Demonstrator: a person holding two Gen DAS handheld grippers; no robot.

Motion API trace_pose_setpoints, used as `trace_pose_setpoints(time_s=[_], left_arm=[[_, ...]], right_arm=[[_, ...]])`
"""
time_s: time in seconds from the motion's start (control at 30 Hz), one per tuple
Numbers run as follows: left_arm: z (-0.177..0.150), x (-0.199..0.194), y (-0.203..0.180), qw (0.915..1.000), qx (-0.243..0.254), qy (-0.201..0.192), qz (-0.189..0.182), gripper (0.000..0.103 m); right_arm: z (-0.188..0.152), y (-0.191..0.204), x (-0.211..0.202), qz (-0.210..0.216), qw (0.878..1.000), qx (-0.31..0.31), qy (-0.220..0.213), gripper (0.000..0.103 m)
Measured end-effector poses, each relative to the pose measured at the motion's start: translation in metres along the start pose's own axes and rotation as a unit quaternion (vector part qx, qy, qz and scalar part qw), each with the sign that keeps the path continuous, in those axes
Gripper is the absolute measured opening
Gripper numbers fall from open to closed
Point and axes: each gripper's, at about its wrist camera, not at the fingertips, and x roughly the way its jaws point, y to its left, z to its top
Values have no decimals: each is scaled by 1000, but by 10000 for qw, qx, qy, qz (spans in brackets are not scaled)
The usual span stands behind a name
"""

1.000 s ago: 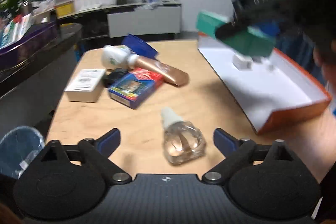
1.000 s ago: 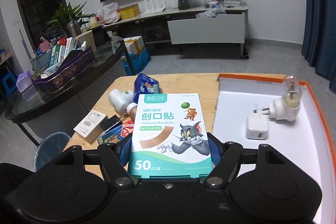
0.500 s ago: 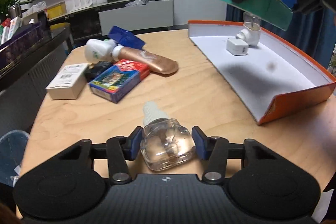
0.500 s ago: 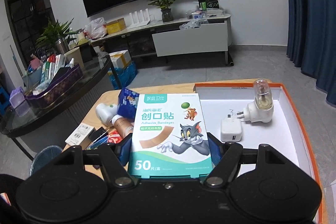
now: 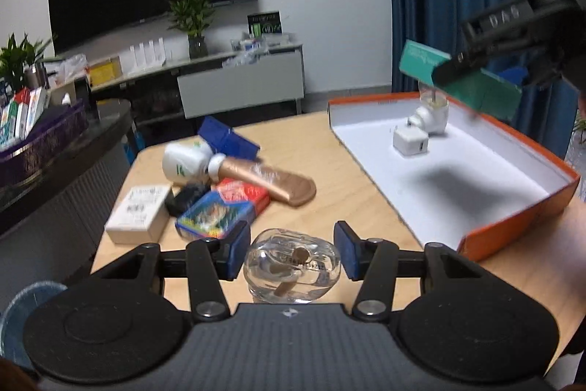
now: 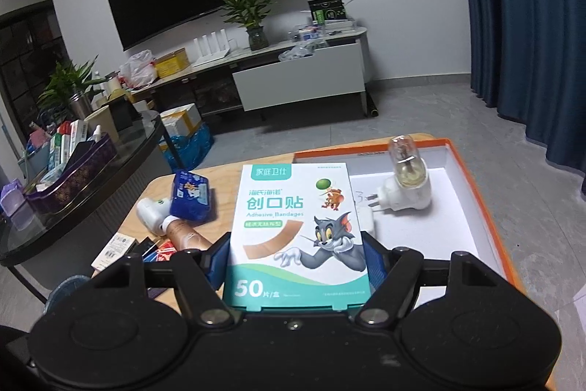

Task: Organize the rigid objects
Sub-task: 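Carry the glass refill bottle and teal bandage box toward the white box, then hold the glass bottle with left tool while right tool holds the bandage box above the box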

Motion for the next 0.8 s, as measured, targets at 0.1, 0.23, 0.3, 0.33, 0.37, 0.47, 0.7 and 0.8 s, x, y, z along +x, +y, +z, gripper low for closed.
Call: trace_pose_setpoints(time_s=[0.1, 0.23, 0.3, 0.33, 0.37, 0.47, 0.7, 0.8], left_arm=[[9, -1, 1, 9999, -41, -97, -46, 52], [29, 0, -6, 9994, -113, -255, -227, 52], [42, 4, -14, 9988, -158, -262, -371, 52], [50, 6, -19, 9984, -184, -267, -454, 52], [56, 9, -24, 9979, -227, -260, -548, 52], [78, 21, -39, 9953, -421, -217, -843, 52], [118, 46, -69, 9912, -603, -161, -1170, 52], [120, 53, -73, 9901, -707, -52, -1209, 52]], right_arm=[[2, -5, -4, -60, 10000, 25, -52, 84], [6, -14, -12, -143, 9998, 81, -127, 84], [8, -20, -17, -219, 9996, 85, -156, 84], [8, -24, -20, -253, 9995, 93, -155, 84], [9, -28, -21, -293, 9994, 102, -161, 84], [9, -41, -27, -465, 9987, 134, -156, 84], [9, -70, -36, -741, 9970, 189, -117, 84], [6, -79, -35, -791, 9965, 266, -93, 84]])
